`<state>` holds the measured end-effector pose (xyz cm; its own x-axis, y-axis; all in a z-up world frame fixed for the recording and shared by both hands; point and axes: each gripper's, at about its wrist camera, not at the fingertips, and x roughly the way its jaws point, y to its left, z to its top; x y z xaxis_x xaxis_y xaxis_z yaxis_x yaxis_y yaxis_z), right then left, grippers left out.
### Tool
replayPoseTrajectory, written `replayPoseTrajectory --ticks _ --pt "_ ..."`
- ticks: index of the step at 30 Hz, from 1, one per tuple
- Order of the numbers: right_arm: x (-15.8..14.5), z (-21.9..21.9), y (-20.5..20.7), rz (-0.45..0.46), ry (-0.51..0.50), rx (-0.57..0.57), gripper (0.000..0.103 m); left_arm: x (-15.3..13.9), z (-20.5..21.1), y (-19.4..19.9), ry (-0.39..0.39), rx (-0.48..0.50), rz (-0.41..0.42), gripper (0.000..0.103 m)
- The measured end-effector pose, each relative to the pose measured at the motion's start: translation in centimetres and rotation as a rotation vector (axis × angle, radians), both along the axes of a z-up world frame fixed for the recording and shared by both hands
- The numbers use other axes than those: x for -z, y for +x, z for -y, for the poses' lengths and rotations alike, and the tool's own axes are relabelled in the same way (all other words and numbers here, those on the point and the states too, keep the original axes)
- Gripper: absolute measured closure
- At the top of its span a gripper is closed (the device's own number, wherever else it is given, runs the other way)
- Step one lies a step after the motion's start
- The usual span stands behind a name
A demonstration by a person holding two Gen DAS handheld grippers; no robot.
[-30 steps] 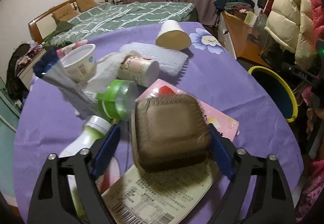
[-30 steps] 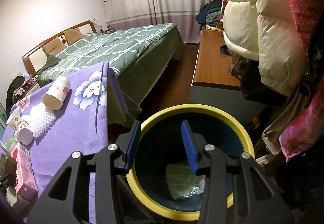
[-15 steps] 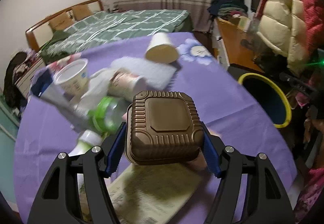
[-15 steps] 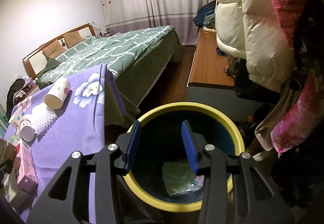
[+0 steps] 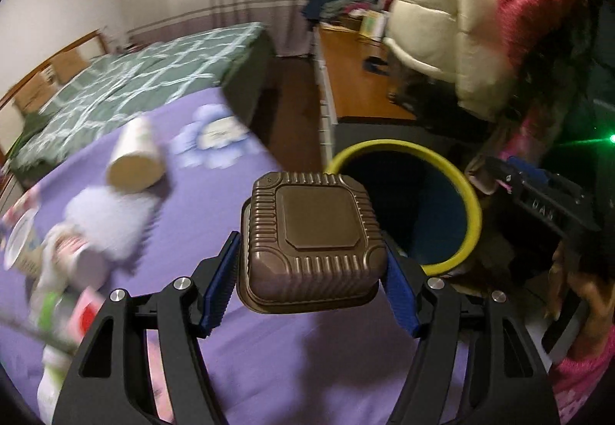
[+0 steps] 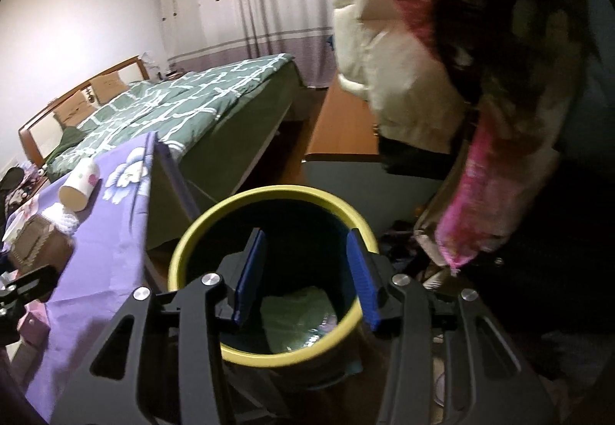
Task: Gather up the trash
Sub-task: 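Grasp the brown square container with the left tool and drop it into the bin, then grasp the dark plastic wrapper with the right tool and drop it into the bin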
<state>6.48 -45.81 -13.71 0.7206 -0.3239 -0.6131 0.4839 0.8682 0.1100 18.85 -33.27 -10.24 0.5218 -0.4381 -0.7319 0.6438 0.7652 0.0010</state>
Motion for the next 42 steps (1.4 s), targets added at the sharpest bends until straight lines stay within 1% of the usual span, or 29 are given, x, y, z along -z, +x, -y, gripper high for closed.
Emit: replayPoseTrajectory --ticks 5,8,11,12,13,14,15,17,20,24,29,31,35,38,42 --pt "0.1 1.4 -1.5 0.011 0.014 0.034 0.057 0.9 6.1 0.9 0.026 0.068 -0.026 0.035" --pt "0.4 1.9 -2.2 0.008 0.019 0.045 0.057 1.4 8.6 1.5 0.028 0.095 -0.047 0.034" --pt "0.6 2.4 -2.6 0.006 0.027 0.056 0.056 2.1 10.7 2.3 0.039 0.1 -0.06 0.034" --pt "0.6 2.6 -2.8 0.007 0.029 0.06 0.056 2.4 11.4 2.7 0.04 0.097 -0.068 0.032" --pt "0.7 2.7 -2.9 0.007 0.031 0.064 0.055 2.5 11.8 2.9 0.041 0.096 -0.069 0.027" --pt "0.7 2.8 -3.0 0.007 0.033 0.066 0.054 2.5 12.3 3.1 0.043 0.09 -0.06 0.015" --pt "0.7 2.9 -3.0 0.008 0.037 0.071 0.054 2.5 12.6 3.2 0.044 0.084 -0.048 0.013" --pt "0.6 2.8 -3.0 0.009 0.042 0.072 0.054 2.3 12.9 3.3 0.052 0.072 -0.034 0.013" --pt "0.4 2.5 -3.0 0.012 0.04 0.064 0.054 1.2 11.7 3.2 0.018 0.069 -0.045 0.013" --pt "0.2 1.5 -2.4 0.009 0.037 0.036 0.053 -1.1 7.1 1.9 -0.025 0.036 -0.027 0.013" --pt "0.2 -0.9 -1.2 0.0 0.038 -0.025 0.053 -2.7 -0.3 -0.2 -0.033 -0.054 0.014 0.011" --pt "0.1 -2.4 -0.4 -0.005 0.032 -0.062 0.052 -3.3 -4.2 -1.1 -0.046 -0.102 0.027 0.011" --pt "0.0 -6.3 1.3 -0.014 0.029 -0.155 0.051 -4.8 -12.1 -2.3 -0.058 -0.24 0.08 0.008" --pt "-0.1 -10.0 3.0 -0.022 0.026 -0.249 0.05 -5.9 -18.8 -3.2 -0.063 -0.366 0.109 0.008" --pt "-0.4 -15.7 5.4 -0.031 0.024 -0.391 0.05 -6.5 -26.1 -4.0 -0.069 -0.503 0.138 0.007"
